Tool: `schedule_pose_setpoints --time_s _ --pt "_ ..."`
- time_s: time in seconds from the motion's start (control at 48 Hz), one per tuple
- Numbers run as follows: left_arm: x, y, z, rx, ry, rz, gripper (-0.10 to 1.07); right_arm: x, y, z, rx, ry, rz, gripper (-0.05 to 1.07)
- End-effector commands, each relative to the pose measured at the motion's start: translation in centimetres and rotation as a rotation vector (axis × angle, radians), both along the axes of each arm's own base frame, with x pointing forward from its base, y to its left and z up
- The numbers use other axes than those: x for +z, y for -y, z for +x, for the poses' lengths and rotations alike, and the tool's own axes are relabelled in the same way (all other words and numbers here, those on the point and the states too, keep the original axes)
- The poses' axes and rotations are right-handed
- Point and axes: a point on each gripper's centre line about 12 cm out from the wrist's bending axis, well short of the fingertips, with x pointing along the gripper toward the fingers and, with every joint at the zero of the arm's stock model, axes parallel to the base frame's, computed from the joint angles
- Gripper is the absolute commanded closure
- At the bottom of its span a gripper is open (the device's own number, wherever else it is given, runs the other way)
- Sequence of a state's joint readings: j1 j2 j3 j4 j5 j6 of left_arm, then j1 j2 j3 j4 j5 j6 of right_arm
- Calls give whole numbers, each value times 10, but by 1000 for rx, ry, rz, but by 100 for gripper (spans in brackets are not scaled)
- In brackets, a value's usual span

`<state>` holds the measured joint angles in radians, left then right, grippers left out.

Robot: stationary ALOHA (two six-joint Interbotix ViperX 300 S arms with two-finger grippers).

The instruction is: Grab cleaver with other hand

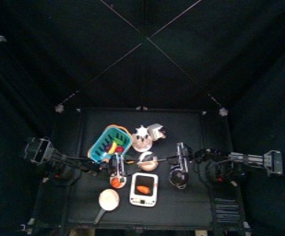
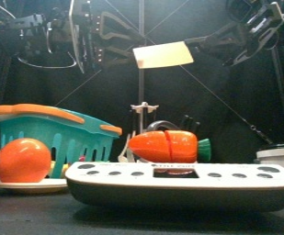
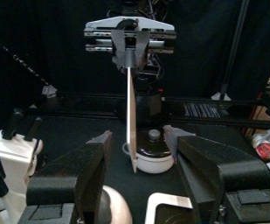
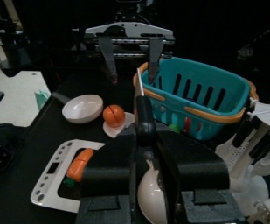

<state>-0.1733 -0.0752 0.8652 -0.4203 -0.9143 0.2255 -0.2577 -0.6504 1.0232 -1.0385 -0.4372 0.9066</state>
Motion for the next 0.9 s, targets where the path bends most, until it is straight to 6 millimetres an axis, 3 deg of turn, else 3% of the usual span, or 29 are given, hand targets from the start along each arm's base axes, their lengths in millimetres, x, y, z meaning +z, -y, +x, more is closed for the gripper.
schedule_pose_setpoints --time_s 0.0,0.875 --pt "8 -5 6 18 47 -29 11 12 1 3 -3 49 -3 53" --pt "7 -9 1 18 58 -22 11 0 -2 6 -9 57 11 53"
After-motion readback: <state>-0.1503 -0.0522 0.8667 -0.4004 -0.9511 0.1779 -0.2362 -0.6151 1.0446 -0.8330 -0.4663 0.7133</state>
